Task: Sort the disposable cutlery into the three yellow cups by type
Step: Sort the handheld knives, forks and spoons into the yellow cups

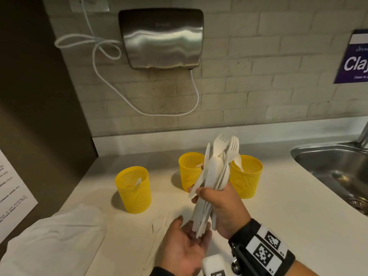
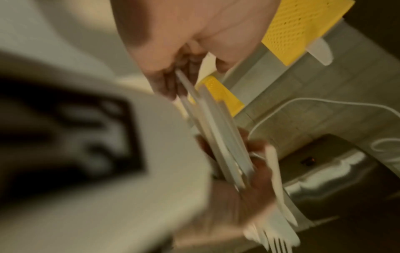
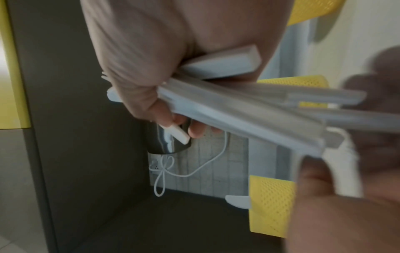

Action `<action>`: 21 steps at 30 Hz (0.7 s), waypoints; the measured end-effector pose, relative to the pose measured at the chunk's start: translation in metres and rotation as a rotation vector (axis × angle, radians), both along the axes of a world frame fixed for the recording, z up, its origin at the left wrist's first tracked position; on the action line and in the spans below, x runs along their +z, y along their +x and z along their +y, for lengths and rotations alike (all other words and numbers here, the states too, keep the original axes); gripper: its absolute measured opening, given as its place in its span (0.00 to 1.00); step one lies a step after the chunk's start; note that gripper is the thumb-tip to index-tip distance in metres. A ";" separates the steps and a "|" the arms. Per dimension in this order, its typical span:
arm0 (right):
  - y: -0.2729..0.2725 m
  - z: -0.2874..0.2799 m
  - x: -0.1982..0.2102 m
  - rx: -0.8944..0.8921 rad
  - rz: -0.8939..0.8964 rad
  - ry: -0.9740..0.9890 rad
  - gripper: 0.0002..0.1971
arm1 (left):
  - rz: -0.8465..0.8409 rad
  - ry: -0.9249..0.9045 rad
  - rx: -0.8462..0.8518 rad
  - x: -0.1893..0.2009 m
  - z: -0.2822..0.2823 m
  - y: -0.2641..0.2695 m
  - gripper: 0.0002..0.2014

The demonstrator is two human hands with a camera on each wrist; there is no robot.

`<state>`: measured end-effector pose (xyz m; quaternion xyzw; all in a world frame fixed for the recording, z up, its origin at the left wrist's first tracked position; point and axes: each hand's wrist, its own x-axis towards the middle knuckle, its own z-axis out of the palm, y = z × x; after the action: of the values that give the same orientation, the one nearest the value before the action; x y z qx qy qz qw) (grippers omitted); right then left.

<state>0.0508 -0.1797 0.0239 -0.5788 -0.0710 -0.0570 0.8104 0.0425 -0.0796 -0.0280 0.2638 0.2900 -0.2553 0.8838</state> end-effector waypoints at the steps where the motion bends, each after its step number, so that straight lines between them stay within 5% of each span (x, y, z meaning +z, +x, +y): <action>1: -0.001 0.001 -0.003 0.010 0.010 -0.005 0.18 | -0.022 -0.016 0.016 0.000 0.000 0.001 0.18; 9: -0.005 0.005 -0.018 0.065 0.041 -0.026 0.23 | -0.054 -0.053 -0.068 0.001 -0.002 -0.014 0.07; 13: -0.012 0.003 -0.019 0.123 0.078 0.064 0.17 | -0.054 0.022 -0.018 0.008 -0.001 -0.019 0.11; 18: -0.016 0.002 -0.019 0.197 0.076 0.192 0.19 | -0.118 0.133 -0.201 0.013 0.008 -0.020 0.21; 21: -0.018 0.002 -0.022 0.173 0.086 0.189 0.16 | -0.110 0.051 -0.183 0.013 0.005 -0.023 0.21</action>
<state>0.0333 -0.1780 0.0020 -0.4935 -0.0801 0.0316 0.8655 0.0195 -0.0749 -0.0151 0.3251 0.2221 -0.3128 0.8644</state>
